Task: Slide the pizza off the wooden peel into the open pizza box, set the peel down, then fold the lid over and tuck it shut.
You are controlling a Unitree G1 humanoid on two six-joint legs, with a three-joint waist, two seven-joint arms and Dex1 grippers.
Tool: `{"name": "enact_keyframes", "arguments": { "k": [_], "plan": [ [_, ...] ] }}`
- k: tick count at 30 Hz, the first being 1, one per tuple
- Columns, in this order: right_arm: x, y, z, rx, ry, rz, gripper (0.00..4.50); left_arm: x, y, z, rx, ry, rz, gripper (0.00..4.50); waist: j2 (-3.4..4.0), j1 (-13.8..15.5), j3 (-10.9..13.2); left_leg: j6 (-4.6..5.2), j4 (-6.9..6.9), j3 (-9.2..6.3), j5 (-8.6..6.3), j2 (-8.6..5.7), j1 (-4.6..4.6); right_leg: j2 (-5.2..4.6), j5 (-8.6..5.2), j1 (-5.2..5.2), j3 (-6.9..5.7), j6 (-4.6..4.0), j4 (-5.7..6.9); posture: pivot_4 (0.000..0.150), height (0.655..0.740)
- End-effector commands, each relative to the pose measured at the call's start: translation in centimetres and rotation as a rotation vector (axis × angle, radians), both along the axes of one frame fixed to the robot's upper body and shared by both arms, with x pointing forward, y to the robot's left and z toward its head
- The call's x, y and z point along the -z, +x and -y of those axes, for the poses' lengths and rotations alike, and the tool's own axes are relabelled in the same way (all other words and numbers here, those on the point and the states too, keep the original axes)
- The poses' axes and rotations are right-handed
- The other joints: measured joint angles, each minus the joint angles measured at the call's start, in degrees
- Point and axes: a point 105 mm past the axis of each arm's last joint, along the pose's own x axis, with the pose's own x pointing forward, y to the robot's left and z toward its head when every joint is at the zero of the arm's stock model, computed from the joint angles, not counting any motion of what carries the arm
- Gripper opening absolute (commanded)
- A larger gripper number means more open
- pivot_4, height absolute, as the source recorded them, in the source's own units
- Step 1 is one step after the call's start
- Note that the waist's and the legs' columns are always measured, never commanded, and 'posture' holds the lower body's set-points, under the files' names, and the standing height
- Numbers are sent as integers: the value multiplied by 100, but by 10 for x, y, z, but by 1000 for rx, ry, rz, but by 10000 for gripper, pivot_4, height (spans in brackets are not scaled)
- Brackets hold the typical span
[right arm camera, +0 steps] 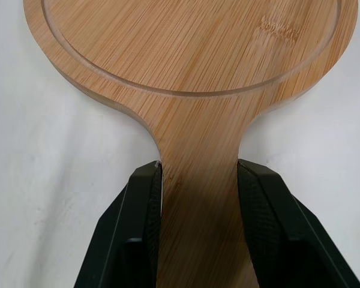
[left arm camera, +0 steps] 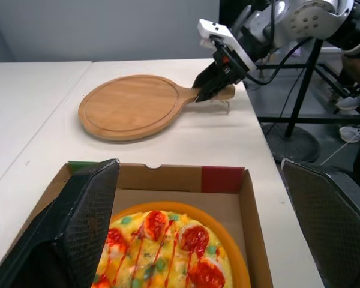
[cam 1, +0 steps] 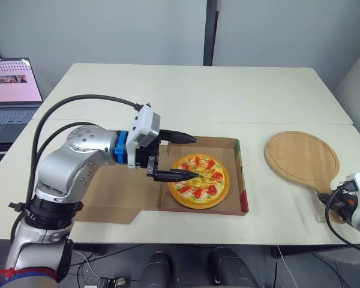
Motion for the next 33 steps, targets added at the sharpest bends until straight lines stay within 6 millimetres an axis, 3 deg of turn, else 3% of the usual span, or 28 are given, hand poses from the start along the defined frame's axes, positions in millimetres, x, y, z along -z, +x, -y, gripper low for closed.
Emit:
{"name": "enact_keyframes", "arguments": {
  "k": [1,3,6,10,14,16,24,28,33],
  "plan": [
    [-11,2,5,6,-43,63,15548,-14,-8,5,52,-23,56,45000,1,0,0,0,0,0,0,0,1,0,0,0,0,0,0,1500,7306],
    [-7,2,6,11,-46,56,23194,-15,-9,5,63,-26,52,45000,1,0,0,0,0,-1,0,0,0,1,0,0,-1,0,0,1500,7306],
    [-6,-1,8,13,-33,49,30566,-14,-12,2,73,-14,46,45000,0,3,-1,0,0,-2,0,0,0,1,0,1,-2,0,-1,1500,7306],
    [-18,-3,10,-21,-30,50,43702,-14,-13,-2,67,-12,47,45000,1,3,-1,0,0,-1,0,0,0,1,0,1,0,0,-1,1500,7306],
    [-41,4,13,-95,-110,97,44588,-15,-10,-11,8,-21,51,45000,1,-7,-1,0,0,0,0,1,2,2,0,3,0,0,-1,1500,7306],
    [-52,14,4,-173,-160,131,44588,-15,-6,-18,-48,-25,58,45000,0,-16,-1,0,0,-2,0,3,3,5,0,3,-1,0,-1,1500,7306],
    [-101,65,-99,-730,-186,354,44588,-12,6,-76,-455,-150,3,45000,-2,-173,2,0,-2,3,0,15,16,11,1,5,7,-2,2,1500,7306],
    [-113,67,-152,-1045,-168,411,44588,1,-5,-107,-664,-265,-130,45000,-11,-106,5,0,-3,-11,0,20,8,6,1,4,-6,-4,-4,1500,7306],
    [-124,67,-190,-1261,-97,411,44588,24,-28,-143,-918,-376,-263,45000,-16,-68,7,0,-3,-12,0,18,3,-39,1,4,-5,-2,-4,1500,7306]
  ]
}}
